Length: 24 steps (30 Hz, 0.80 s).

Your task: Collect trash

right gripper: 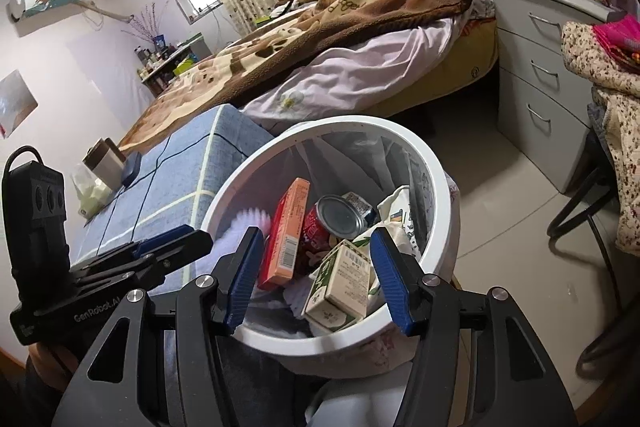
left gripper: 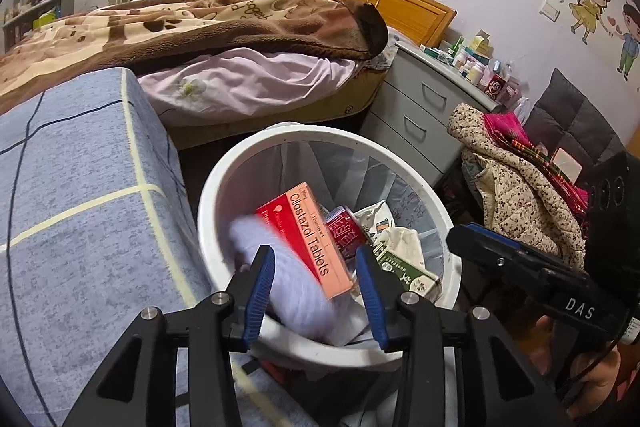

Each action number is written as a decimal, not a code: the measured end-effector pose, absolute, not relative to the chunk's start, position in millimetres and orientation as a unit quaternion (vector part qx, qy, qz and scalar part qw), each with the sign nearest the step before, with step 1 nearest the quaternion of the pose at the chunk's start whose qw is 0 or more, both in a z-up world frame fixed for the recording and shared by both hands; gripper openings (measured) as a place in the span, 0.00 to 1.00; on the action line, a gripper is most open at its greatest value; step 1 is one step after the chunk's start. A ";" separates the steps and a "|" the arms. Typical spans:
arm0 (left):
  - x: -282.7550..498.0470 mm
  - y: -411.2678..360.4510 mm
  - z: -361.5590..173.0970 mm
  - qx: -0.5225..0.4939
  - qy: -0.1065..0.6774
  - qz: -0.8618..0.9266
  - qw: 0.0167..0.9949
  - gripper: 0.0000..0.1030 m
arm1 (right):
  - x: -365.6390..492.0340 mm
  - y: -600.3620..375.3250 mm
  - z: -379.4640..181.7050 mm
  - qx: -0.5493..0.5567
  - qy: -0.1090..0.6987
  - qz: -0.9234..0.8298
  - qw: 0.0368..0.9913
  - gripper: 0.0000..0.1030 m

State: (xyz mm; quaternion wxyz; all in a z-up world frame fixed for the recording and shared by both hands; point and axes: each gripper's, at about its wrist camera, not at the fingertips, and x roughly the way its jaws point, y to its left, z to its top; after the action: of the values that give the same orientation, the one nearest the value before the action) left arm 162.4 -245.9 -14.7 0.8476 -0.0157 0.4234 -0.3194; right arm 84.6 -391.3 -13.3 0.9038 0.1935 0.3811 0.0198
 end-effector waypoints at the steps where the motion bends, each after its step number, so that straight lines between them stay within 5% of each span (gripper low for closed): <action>1: 160.4 -242.7 -13.5 -0.015 0.422 -0.316 0.849 0.41 | 84.2 -389.7 -12.6 0.191 0.381 0.021 0.904 0.55; 24: 102.7 -164.0 7.0 -0.024 0.392 -0.242 0.887 0.41 | 59.5 -334.1 7.6 0.105 0.372 0.063 0.920 0.55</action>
State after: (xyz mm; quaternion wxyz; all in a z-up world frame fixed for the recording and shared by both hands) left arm 102.7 -164.0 7.0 0.8872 -0.0243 0.3920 -0.2420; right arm 59.5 -334.1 7.6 0.9199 0.1053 0.3724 0.0634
